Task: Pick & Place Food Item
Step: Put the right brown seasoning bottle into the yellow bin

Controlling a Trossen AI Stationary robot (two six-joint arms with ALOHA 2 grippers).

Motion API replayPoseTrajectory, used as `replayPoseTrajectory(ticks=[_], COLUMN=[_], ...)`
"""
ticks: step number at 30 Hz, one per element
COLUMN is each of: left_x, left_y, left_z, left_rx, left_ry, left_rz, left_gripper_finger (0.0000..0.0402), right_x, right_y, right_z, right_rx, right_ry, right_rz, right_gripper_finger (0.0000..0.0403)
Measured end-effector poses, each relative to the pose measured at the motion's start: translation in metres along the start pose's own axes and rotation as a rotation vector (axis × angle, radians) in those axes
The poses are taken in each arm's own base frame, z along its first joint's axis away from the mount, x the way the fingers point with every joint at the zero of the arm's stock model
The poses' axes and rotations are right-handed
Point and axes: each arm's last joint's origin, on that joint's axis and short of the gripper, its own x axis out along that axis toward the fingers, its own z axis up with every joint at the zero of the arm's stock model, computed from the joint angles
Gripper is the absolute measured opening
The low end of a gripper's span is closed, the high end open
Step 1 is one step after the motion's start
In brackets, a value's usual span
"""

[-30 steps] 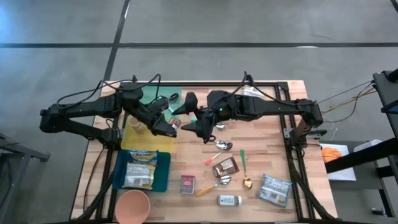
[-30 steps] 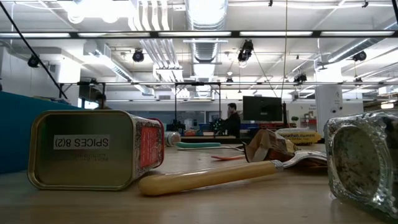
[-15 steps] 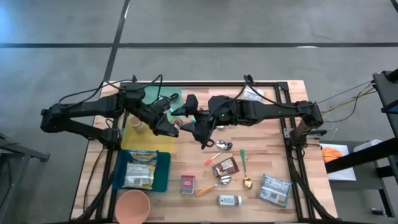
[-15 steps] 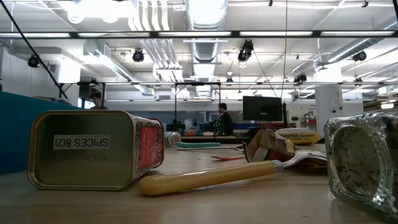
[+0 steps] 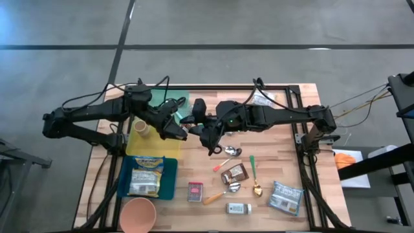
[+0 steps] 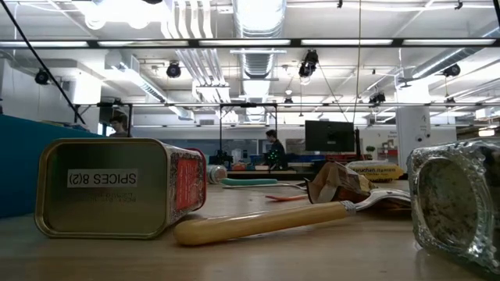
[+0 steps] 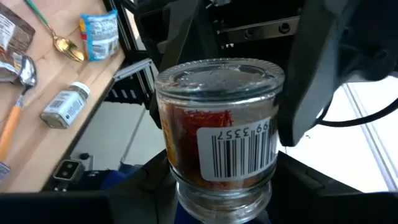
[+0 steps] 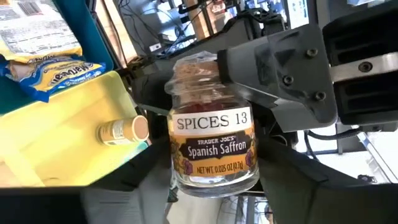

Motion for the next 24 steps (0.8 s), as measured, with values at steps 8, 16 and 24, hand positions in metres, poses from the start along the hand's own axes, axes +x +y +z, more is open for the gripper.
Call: replayPoseTrajectory(ticks=[8, 16, 24], left_x=[-0.0001, -0.0007, -0.0017], left_y=[0.0003, -0.0072, -0.0056], left_z=[0.0005, 0.0019, 0.0029], left_rx=[0.000, 0.099, 0.130], left_ry=[-0.005, -0.026, -0.077], left_rz=[0.001, -0.062, -0.038], left_gripper_finger=[0.0180, 0.0273, 0.0298], right_x=[-0.0007, -0.0022, -0.0029], right_y=[0.0029, 0.0011, 0.0010], right_z=[0.0022, 0.0004, 0.0010], right_rx=[-0.002, 0.232, 0.522], right_ry=[0.044, 0.102, 0.128], right_rz=[0.001, -0.040, -0.079], right_gripper_finger=[0.0184, 0.0184, 0.0184])
